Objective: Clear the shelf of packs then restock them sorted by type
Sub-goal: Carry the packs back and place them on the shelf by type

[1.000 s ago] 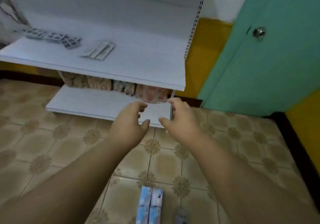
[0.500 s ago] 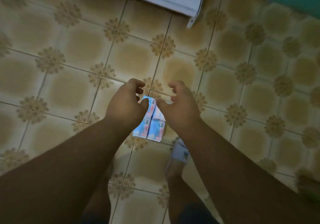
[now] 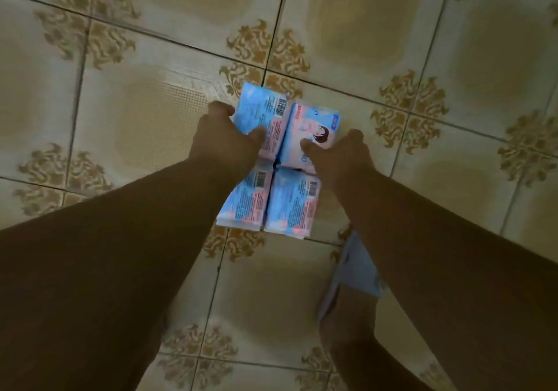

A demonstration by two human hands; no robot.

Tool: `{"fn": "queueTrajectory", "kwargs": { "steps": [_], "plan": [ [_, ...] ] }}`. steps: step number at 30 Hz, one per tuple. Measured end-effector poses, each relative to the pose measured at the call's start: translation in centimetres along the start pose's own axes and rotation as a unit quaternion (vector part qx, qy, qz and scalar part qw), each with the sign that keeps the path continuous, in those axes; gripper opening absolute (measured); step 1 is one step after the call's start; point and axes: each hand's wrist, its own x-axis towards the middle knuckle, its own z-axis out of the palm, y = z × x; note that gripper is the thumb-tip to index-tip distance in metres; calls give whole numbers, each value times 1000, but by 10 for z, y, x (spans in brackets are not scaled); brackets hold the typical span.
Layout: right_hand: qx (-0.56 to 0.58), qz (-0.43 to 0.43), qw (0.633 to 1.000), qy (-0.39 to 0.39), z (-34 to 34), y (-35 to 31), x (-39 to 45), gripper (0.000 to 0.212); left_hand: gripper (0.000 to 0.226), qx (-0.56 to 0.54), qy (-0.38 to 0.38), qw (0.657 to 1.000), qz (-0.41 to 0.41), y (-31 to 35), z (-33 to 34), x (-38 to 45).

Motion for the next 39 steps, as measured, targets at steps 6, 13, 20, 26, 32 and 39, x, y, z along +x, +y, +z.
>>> {"fn": "queueTrajectory", "kwargs": {
  "steps": [6, 13, 20, 26, 32, 39],
  "plan": [
    [198, -8, 979, -41, 11, 5, 26, 36, 55, -16, 34, 999, 7, 2, 11, 31],
    [249, -86, 965, -3, -108, -63, -124, 44, 49, -96, 84, 991, 27, 99, -105, -103],
    [267, -188, 945, -2, -303, -183, -336, 57, 47, -93, 113, 983, 111, 258, -284, -308],
    [262, -313, 913, -8, -466, -258, -486, 53, 42, -268, 84, 944, 175, 359, -408, -458],
    [320, -406, 856, -20, -570, -300, -562, 30, 31, -443, -43, 856, 263, 436, -458, -545],
    [350, -457, 817, -24, -610, -343, -613, 35, 49, -473, -57, 820, 317, 489, -477, -596]
  ]
}}
